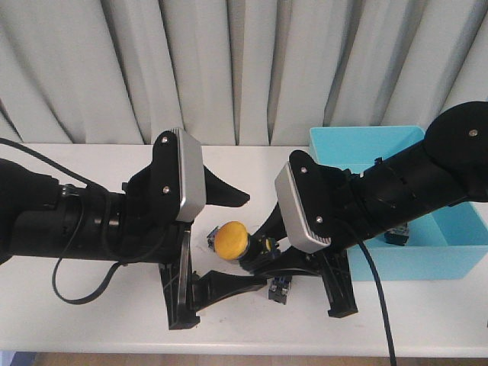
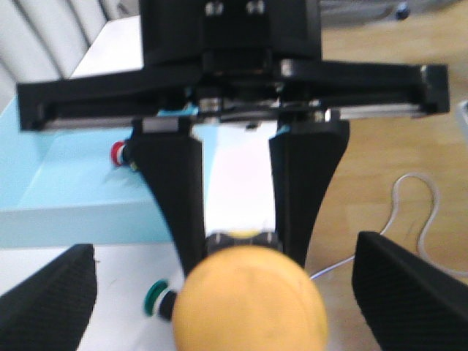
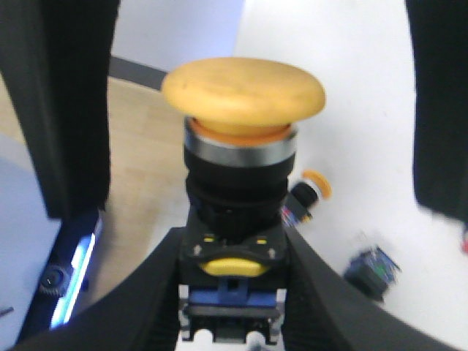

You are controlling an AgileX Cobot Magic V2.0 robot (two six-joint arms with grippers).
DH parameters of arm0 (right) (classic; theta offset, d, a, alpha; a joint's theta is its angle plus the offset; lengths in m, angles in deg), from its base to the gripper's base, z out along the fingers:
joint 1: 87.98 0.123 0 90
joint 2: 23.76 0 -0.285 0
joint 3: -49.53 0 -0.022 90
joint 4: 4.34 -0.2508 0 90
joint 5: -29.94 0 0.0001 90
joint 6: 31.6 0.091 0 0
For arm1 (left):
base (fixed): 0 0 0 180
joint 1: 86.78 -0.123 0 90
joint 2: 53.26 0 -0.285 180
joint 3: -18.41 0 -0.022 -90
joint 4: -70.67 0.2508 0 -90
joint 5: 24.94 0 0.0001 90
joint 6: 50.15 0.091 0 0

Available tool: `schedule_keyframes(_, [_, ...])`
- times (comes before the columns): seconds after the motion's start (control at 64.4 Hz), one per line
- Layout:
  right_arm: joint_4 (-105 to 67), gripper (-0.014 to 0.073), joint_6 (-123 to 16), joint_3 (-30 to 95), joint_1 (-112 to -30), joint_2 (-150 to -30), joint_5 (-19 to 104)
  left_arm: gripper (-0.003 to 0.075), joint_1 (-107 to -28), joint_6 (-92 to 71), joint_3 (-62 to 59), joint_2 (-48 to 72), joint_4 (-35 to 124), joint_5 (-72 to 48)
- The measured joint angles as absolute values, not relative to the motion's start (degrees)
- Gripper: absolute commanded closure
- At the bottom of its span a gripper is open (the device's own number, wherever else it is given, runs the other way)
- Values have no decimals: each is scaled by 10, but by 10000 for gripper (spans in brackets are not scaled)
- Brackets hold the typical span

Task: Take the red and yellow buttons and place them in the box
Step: 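Carry the yellow button with the right gripper and release it into the blue box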

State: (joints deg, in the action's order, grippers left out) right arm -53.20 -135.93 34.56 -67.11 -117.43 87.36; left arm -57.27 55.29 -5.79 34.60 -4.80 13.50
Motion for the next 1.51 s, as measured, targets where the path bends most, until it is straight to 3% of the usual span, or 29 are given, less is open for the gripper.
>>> schedule_keyframes(0.186, [-410, 461, -1228, 346, -671, -1167, 769, 55, -573, 518, -58, 346, -15, 63])
schedule_keyframes(0.326, [-300, 459, -999, 346, -682, -1161, 665, 90, -573, 480, -58, 346, 6, -2])
schedule_keyframes(0.481, [-235, 458, -735, 346, -759, -1174, 611, 132, -573, 463, -58, 346, 7, -56])
schedule_keyframes(0.606, [-224, 458, -616, 347, -840, -1211, 607, 159, -573, 463, -58, 346, 7, -68])
schedule_keyframes(0.761, [-220, 454, -576, 363, -891, -1280, 631, 174, -573, 462, -58, 346, 7, -70])
schedule_keyframes(1.273, [-200, 438, -543, 565, -893, -1520, 750, 176, -573, 460, -58, 346, 7, -70])
schedule_keyframes(1.506, [-196, 339, -541, 579, -893, -1552, 756, 176, -573, 459, -58, 346, 7, -70])
